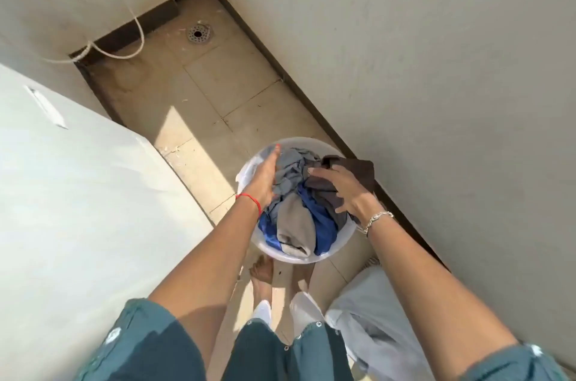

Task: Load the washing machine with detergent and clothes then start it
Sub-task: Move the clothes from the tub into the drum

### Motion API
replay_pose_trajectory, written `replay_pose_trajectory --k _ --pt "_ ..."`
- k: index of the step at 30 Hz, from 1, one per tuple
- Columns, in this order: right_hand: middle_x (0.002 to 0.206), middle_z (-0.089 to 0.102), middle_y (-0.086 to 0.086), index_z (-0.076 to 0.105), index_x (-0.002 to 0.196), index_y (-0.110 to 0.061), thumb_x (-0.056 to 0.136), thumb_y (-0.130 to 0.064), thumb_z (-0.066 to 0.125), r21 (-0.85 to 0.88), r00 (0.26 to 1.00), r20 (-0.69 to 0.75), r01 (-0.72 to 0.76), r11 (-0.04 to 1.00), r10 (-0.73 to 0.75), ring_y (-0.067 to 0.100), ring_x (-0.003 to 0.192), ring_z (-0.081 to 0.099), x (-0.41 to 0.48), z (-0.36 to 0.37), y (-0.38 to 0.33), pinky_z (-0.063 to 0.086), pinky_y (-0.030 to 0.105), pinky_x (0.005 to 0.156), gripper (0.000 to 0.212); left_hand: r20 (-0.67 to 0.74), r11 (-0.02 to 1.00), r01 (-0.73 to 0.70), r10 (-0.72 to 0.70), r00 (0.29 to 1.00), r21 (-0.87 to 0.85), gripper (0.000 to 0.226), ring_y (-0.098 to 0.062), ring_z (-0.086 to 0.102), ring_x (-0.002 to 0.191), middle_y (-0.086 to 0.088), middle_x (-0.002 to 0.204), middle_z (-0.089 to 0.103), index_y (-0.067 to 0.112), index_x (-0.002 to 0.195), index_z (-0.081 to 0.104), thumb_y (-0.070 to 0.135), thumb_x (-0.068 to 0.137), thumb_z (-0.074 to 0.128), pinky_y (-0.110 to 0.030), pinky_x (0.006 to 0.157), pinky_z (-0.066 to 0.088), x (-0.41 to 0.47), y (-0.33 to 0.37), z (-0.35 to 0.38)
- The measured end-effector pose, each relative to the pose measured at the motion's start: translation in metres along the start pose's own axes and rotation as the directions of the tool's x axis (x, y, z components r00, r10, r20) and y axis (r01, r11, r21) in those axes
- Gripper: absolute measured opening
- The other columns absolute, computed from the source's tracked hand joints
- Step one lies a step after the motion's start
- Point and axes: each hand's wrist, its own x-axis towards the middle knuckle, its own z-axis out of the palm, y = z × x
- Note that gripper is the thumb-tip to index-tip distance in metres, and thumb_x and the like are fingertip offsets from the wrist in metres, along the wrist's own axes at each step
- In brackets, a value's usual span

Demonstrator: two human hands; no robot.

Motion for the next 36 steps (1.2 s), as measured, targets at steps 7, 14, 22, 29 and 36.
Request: replay_pose_trajectory --k 7,14,22,29,36 --pt "0.158 -0.007 0.011 -0.018 0.144 -0.037 0.031 -0.058 0.086 -0.122 0.977 -0.204 -0.095 0.988 0.068 0.033 0.143 0.011 0.123 0.012 0.103 0.021 0.048 0.115 0.155 -0.144 0.944 -0.036 0.088 0.986 0.327 0.113 -0.029 0.033 0.136 -0.010 0.153 0.024 0.026 0.148 0.015 0.056 0.059 0.077 -0.040 0.105 0.038 0.133 -0.084 -0.028" --pt "0.125 0.061 0.011 0.056 0.082 -0.024 0.041 -0.038 0.092 -0.201 0.979 -0.178 0.060 0.978 -0.096 0.009 0.091 0.061 0.191 0.036 0.151 0.046 0.020 0.083 0.056 -0.107 0.912 -0.151 0.205 0.973 0.381 0.137 -0.027 0.034 0.134 -0.009 0.150 0.025 0.041 0.142 0.007 0.056 0.031 0.085 -0.047 0.107 0.040 0.217 -0.128 -0.041" --pt "0.150 0.010 0.021 0.043 0.122 -0.006 0.043 -0.048 0.086 -0.515 0.908 -0.406 -0.133 0.847 -0.105 0.043 0.128 0.029 0.216 0.054 0.163 0.038 0.050 0.103 0.099 -0.128 0.901 -0.356 0.395 0.910 0.249 0.118 -0.029 0.046 0.125 -0.015 0.136 0.042 0.011 0.135 0.023 0.017 0.039 0.092 -0.044 0.103 0.044 0.253 -0.167 -0.047" --pt "0.122 0.053 0.023 0.058 0.110 0.001 0.060 -0.011 0.079 -0.407 0.823 -0.490 0.075 0.910 -0.287 0.039 0.104 0.056 0.221 0.030 0.162 0.048 0.040 0.085 0.055 -0.103 0.918 -0.395 0.395 0.913 0.017 0.063 -0.035 0.057 0.117 -0.022 0.125 0.061 -0.006 0.125 0.051 -0.016 0.067 0.073 -0.048 0.101 0.047 0.252 -0.160 -0.035" --pt "0.106 0.067 0.022 0.063 0.104 0.002 0.064 0.000 0.072 -0.254 0.778 -0.574 0.130 0.959 -0.257 0.038 0.099 0.060 0.174 0.020 0.138 0.048 0.035 0.082 0.041 -0.122 0.936 -0.347 0.337 0.933 -0.065 0.076 -0.024 0.061 0.098 -0.017 0.112 0.067 -0.002 0.114 0.058 -0.018 0.044 0.082 -0.029 0.077 0.057 0.199 -0.131 -0.031"
